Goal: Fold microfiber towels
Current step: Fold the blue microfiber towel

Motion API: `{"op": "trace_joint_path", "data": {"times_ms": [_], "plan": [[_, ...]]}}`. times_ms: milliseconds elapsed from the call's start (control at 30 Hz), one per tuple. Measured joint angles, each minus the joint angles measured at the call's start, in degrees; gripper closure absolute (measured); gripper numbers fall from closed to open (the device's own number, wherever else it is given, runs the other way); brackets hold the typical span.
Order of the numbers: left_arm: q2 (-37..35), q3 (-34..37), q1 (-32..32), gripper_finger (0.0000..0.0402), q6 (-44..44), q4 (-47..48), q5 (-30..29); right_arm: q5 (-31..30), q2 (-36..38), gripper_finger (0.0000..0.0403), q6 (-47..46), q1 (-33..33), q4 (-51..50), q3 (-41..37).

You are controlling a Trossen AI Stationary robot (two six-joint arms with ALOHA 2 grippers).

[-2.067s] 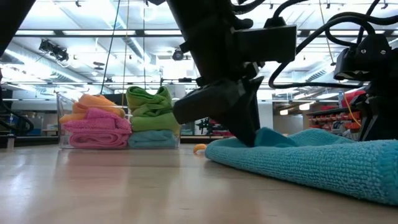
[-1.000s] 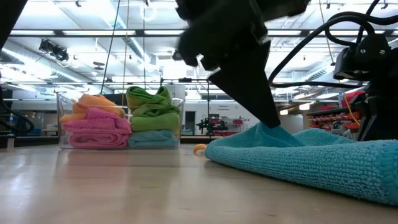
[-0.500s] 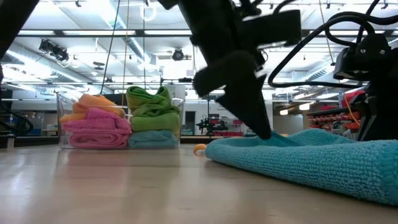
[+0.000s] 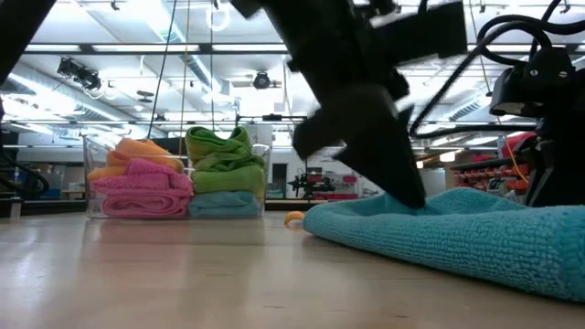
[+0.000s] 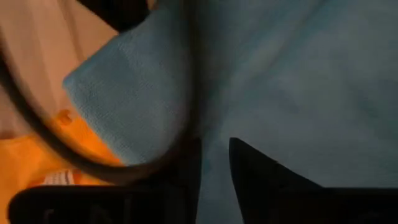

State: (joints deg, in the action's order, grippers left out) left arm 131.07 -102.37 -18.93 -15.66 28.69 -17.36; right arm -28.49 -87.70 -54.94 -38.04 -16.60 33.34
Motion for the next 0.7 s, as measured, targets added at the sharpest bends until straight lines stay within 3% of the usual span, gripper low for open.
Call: {"op": "trace_joint_path", "data": {"times_ms": [333,467,700], "plan": [[-1.45,-0.02,-4.23,0.0337,0.40,0.73,-1.36,-0.19,0.00,0.0354,0.02,0.02,0.04,0.00],[-1.44,0.00,-4.83,0.0340,4.84,2.20,-1.04,-0.19,0.00,0.0354,-0.07,0.02,0.05,0.01],[0.27,0.03,-4.38,0.0329,9.11,10.01,0.15,-0.19,0.00,0.0354,1.78,0.02,0.13,0.00]]}}
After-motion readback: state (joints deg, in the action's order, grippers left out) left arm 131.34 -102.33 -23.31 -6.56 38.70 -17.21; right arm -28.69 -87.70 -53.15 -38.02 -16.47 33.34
